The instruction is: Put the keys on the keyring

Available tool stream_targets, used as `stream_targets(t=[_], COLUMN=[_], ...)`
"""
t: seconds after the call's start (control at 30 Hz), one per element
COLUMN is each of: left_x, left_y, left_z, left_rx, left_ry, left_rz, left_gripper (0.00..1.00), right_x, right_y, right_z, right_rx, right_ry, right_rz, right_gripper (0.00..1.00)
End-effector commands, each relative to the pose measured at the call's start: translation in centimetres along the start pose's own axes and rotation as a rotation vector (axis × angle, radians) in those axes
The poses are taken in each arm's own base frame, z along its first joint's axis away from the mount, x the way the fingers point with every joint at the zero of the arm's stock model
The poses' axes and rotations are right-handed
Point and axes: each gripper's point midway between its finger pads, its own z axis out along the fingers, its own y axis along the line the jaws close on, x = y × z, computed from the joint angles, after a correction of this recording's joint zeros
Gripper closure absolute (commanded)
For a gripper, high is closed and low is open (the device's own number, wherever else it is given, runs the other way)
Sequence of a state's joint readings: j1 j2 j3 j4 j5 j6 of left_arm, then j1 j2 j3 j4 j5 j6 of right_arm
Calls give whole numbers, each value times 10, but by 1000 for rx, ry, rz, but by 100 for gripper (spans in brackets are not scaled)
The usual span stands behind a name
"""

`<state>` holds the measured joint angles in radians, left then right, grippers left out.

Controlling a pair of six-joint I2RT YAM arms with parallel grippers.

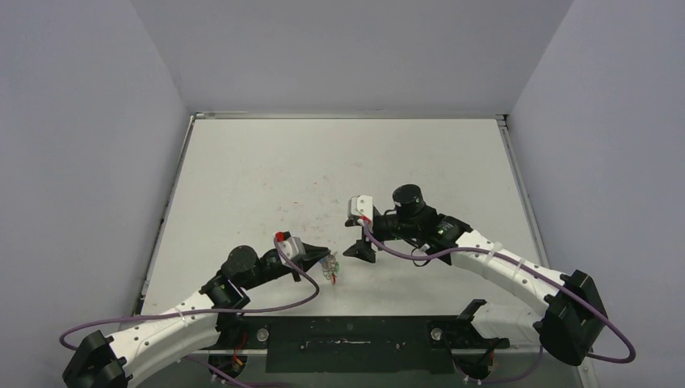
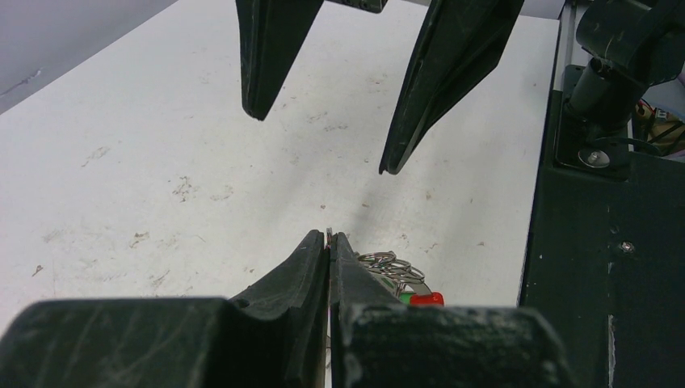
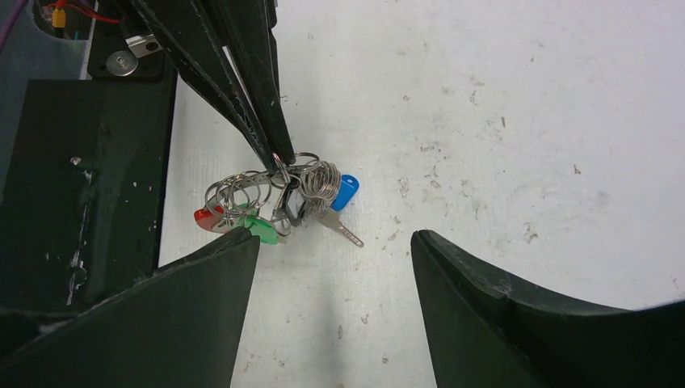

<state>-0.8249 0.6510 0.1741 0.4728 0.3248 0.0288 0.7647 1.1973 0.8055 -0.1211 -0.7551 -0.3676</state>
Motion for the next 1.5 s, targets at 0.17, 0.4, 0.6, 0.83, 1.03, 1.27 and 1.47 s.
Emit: stream_targets(t=[0.17,0.4,0.6,0.83,1.03,1.27,1.47], left_x=[-30,-37,-29,-20,-21,-32,-25], left_y=[3,18,47,96,142,200,242], left_z=[4,19,41,62,78,63,-9], left_rx=[-12,-61,-159,-310,-383,-519,-759], left_ry=[-117,-87,-5,51,57,-9,-41], left_rz=[16,3,-21,-93,-130,-231,-316], left_gripper=[100,100,100,100,84,13,3], right_x=[-16,-17,-18,-9,-3,24,66], right_y=[-8,-13,-23,-29,-37,-64,-108], right_z=[-13,-19,-29,-42,-51,-66,-111], right_rx=[59,86,137,184,226,312,598], right_ry=[-49,-77,-108,-112,-133,-134,-141], right_rz=[-62,-31,10,80,125,309,523], right_gripper=[25,21,0,0,0,0,0])
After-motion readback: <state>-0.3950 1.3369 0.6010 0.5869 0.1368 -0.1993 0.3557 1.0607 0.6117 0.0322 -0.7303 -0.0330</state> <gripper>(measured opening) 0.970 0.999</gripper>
